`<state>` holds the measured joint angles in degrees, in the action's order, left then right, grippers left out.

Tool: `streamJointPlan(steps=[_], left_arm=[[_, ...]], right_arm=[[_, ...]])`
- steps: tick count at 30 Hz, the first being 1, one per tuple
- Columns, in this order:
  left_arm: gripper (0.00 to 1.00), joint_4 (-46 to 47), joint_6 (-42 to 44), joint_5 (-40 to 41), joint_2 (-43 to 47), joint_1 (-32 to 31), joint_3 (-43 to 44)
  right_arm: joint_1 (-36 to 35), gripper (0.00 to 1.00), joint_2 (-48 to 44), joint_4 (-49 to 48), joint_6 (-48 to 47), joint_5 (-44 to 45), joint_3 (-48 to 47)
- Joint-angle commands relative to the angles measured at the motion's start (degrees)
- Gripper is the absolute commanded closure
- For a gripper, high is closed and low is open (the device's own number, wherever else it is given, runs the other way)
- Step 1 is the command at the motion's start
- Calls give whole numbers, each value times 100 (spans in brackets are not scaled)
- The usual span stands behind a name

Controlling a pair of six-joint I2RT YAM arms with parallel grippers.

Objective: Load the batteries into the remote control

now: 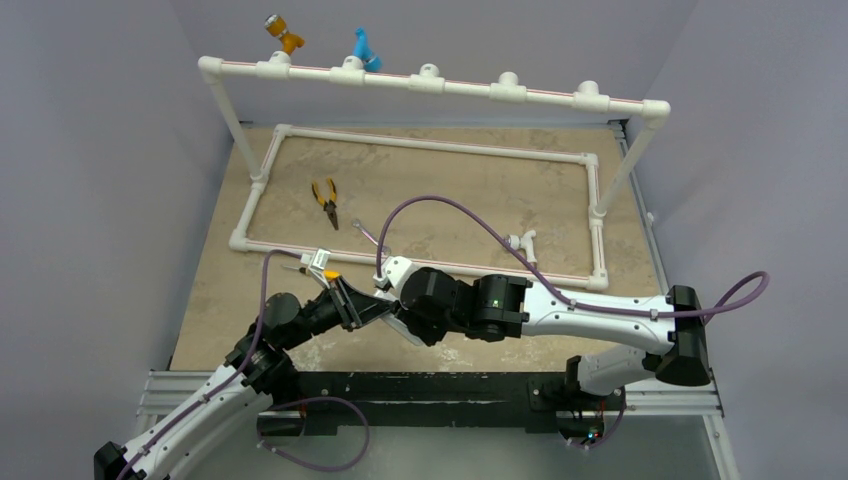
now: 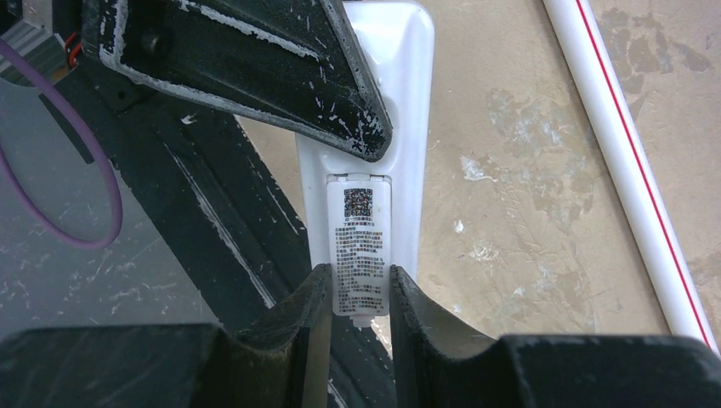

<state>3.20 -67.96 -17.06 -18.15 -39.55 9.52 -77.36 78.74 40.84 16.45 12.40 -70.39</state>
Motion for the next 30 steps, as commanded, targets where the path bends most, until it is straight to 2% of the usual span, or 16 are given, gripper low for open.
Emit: streamJointPlan(steps=[1,30], left_arm=[[100,248,-4,56,39,-18,239],[100,325,-6,35,1,-20,235]], right_arm=[[-33,80,10,34,-45,-60,-186],[-36,76,289,-201,-150,133,-445]])
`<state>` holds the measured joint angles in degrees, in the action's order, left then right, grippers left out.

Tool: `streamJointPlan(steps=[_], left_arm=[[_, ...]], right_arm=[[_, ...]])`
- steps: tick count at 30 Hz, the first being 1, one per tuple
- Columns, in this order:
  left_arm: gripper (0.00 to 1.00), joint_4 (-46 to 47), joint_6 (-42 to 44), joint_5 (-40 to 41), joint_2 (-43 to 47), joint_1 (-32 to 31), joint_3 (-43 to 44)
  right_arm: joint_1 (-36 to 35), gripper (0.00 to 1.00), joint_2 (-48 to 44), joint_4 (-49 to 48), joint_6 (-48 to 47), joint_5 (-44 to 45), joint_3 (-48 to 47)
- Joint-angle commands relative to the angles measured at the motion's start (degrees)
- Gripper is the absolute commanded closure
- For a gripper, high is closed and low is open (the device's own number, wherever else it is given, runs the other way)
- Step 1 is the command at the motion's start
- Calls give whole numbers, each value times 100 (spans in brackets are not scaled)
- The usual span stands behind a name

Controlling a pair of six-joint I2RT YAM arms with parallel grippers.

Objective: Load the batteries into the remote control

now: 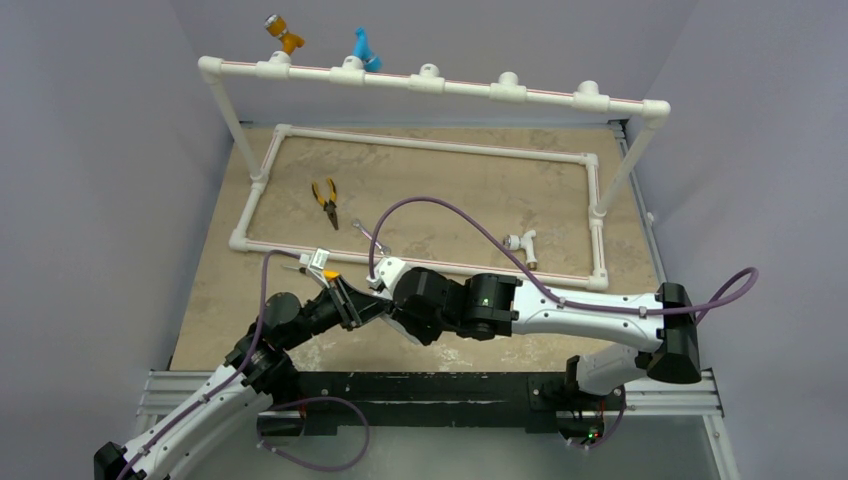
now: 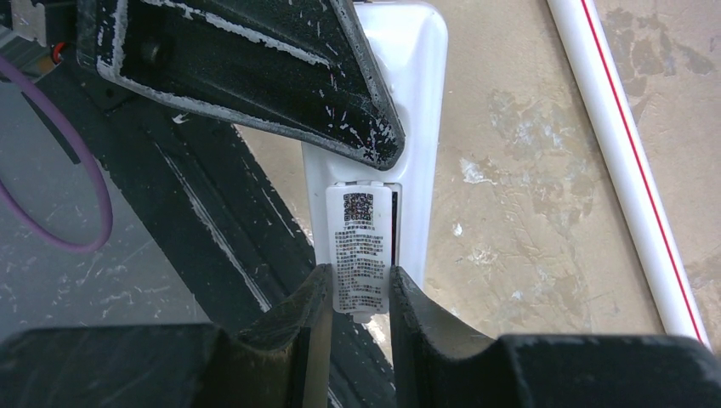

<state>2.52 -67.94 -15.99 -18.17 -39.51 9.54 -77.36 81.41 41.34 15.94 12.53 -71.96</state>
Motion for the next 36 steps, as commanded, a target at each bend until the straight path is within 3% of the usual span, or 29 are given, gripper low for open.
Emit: streamJointPlan(steps=[1,12,31,36], left_arm=[[100,397,-8,-73,2,-22,230],[100,508,-149,-133,25,-22,173],[100,571,-319,-101,-90,-22,7],[100,597,-489,-163,-92,-22,-55]], right_arm=[[-38,76,24,-249,-100,141,-284],[-34,61,66,-262,-126,222,-283],[-33,47,-77,-242,-223,373,-583],[-37,45,-498,-411,-510,181,-486]])
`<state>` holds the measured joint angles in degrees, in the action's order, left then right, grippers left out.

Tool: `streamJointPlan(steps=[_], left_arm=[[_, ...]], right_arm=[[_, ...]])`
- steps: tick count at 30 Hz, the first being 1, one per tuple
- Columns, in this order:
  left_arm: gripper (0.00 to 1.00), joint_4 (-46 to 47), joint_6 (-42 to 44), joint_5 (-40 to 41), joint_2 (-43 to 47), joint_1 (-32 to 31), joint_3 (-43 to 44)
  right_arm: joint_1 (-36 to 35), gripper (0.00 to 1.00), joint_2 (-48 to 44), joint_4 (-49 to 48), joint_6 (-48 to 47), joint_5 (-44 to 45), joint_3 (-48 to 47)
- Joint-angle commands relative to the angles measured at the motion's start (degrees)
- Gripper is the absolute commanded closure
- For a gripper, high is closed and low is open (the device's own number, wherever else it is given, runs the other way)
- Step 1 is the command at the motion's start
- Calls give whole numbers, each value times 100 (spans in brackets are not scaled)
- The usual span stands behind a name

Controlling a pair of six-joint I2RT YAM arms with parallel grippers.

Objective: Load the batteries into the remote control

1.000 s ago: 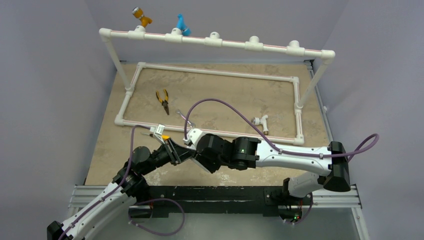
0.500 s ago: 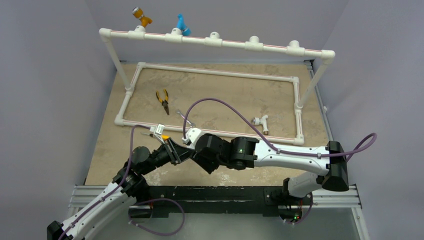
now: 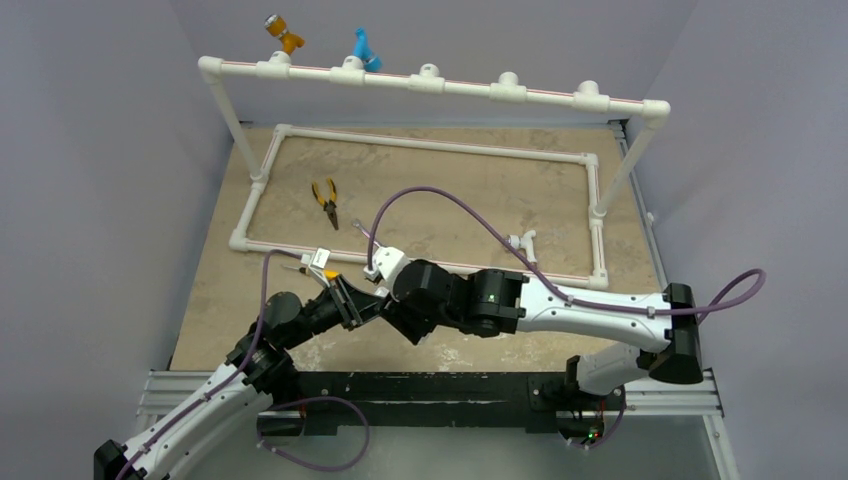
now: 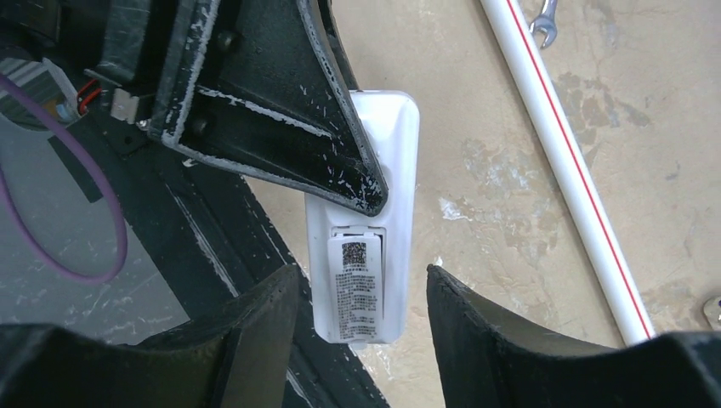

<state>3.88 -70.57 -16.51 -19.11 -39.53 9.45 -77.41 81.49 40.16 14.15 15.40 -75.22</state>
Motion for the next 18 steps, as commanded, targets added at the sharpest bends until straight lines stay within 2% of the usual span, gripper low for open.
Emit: streamJointPlan(steps=[1,6,11,15,18], left_arm=[[100,459,-249,-152,4,-20,-49],[100,299,-383,-296,171,-20,-117],[100,336,-604,-539,341,-20,-225],[100,258,-643,-683,351,-20,-208],[100,210,-640,-720,351,-20,-198]], right_arm=[[-34,45,-651,-318,-489,-156,-81],[-12,46,-1518,-606,-1282,-584,493],[131,47,-2435,-1002,-2385,-1629,1244],[694,46,-2902,-1277,-2893,-2663,1613],[1216,45,-2883,-1093,-3280,-3606,1590]])
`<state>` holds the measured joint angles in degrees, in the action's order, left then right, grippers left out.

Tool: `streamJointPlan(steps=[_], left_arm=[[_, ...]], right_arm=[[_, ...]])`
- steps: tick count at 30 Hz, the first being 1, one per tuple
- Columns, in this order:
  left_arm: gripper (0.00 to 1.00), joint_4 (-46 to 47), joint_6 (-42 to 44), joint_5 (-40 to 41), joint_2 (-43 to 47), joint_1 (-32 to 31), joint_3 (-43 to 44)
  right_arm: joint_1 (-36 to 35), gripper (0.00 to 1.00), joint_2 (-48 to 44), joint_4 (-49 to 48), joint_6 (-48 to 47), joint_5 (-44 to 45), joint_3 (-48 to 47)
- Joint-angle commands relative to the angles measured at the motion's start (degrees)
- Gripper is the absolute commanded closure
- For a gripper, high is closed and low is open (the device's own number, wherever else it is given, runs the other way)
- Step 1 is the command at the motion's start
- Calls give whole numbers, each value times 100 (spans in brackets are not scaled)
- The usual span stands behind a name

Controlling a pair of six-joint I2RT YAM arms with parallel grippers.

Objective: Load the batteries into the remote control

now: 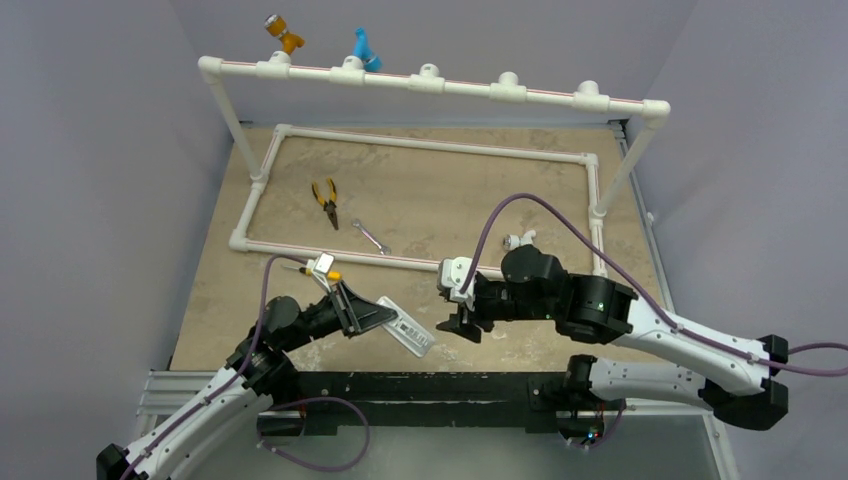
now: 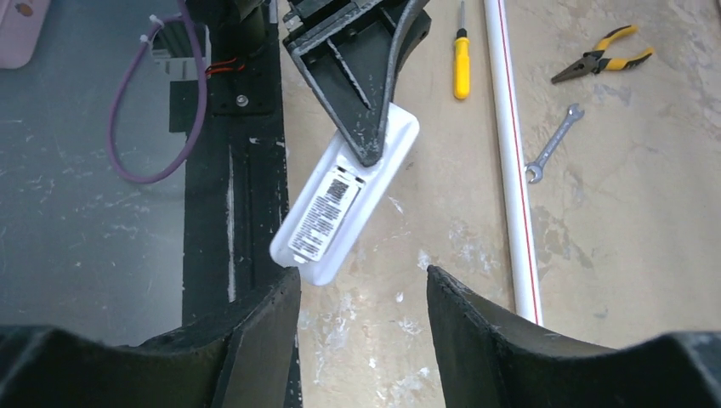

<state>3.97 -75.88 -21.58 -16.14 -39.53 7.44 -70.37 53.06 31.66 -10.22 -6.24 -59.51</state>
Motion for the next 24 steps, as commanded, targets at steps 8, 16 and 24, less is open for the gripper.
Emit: streamJointPlan(steps=[8,16,24], left_arm=[[100,215,-71,-308,-16,-22,73],[100,246,-85,-319,-35,-24,64],[100,346,-84,-398,-128,-22,64]], right_arm=[[532,45,249,66,-1985,-2154,203],[533,53,341,-217,-2667,-2499,578],[533,56,533,-397,-3419,-3170,700]])
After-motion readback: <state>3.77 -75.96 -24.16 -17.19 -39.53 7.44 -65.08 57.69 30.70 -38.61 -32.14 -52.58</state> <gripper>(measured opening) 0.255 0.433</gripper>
